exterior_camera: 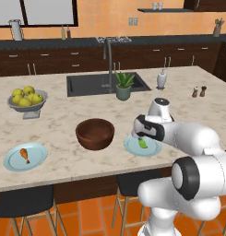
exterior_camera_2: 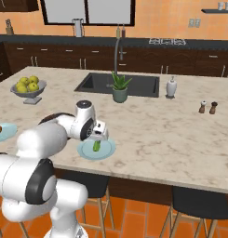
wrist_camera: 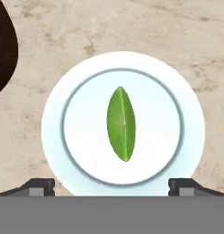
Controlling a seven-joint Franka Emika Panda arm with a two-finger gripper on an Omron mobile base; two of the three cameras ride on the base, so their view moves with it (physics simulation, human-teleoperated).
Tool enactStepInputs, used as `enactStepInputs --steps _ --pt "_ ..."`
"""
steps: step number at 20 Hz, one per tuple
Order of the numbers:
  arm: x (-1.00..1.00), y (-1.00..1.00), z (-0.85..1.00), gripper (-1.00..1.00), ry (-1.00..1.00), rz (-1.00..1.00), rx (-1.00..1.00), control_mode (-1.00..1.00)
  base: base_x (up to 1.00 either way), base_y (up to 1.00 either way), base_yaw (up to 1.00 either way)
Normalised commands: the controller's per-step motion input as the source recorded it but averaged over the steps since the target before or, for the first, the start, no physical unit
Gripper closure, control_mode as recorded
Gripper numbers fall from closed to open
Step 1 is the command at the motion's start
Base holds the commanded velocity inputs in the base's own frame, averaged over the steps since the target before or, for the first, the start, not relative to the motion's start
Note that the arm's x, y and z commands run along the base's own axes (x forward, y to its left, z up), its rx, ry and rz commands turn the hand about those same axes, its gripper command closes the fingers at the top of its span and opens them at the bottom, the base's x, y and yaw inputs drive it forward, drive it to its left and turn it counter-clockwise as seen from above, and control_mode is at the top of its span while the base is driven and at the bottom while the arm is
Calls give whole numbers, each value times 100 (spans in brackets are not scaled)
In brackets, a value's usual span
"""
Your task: Pick the chicken drumstick and lemon wedge from their plates and place them in the bowl. Then put the bowl in the fridge.
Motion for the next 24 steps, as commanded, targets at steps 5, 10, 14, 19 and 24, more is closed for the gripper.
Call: enactStepInputs --steps 5,10,14,19,24 --pt "35 -2 -27 -100 3 0 0 -100 0 0 0" --pt "37 0 -26 -100 5 0 0 -100 0 0 0" --pt "18 0 -27 -100 5 0 0 -100 0 0 0" --pt "5 -1 -30 -100 2 0 0 -100 0 0 0" --pt "6 -2 -39 -100 1 0 0 -100 0 0 0"
